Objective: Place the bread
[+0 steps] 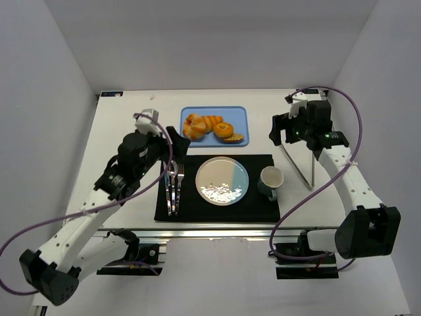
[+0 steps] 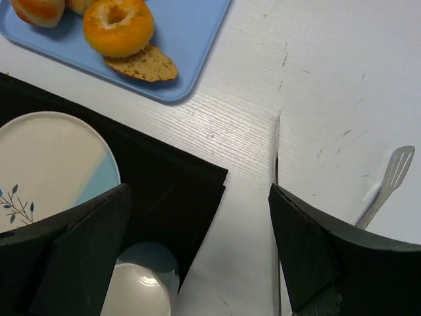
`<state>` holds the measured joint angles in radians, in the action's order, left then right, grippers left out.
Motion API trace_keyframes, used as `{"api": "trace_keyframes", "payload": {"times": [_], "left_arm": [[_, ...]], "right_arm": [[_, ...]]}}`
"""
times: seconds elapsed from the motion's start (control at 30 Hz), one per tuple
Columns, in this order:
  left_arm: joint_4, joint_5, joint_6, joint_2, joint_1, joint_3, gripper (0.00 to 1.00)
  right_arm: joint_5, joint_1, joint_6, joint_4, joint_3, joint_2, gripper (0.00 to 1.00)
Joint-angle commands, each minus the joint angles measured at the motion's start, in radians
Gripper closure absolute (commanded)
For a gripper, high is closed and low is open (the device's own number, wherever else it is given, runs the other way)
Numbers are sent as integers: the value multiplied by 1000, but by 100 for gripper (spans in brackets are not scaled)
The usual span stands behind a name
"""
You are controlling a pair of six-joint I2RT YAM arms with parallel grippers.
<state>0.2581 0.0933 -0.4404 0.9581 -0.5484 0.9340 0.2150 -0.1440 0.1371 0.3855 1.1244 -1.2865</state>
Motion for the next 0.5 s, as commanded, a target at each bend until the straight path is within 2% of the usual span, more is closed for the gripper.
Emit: {"api": "trace_keyframes", "payload": {"times": [0.0,0.07,0.1,0.13,0.17,0.2,0.23,0.27,0.3,0.33,0.37,0.43,0.47], "left_arm": [[38,46,-57,-96,2,-58,2],[41,57,-72,-140,2,-89,2],[44,62,-76,-150,2,-95,2],[50,63,-78,-153,2,-98,3],[56,66,-80,-157,2,-100,4],[61,66,-81,-154,2,-101,10],[70,65,-81,-154,2,-101,17],[72,62,-80,-154,2,-100,28],[72,59,-80,-156,2,-104,58],[70,60,-81,-157,2,-110,73],[66,62,-86,-165,2,-121,88],[61,60,-90,-179,2,-132,84],[59,62,-92,-179,2,-136,75]], "right_arm": [[41,26,-1,26,75,-13,11],[147,64,79,42,87,-10,11],[187,81,125,53,84,-7,16],[195,92,154,55,78,-8,28],[149,112,139,55,69,-14,44],[152,130,140,59,68,-22,87],[165,188,141,70,63,-27,100],[178,213,148,70,54,-24,100],[196,233,162,70,31,-22,100],[210,266,177,76,22,-17,100],[215,282,218,104,6,-16,74],[205,316,266,143,-12,-11,23],[198,329,266,145,-23,-7,15]]}}
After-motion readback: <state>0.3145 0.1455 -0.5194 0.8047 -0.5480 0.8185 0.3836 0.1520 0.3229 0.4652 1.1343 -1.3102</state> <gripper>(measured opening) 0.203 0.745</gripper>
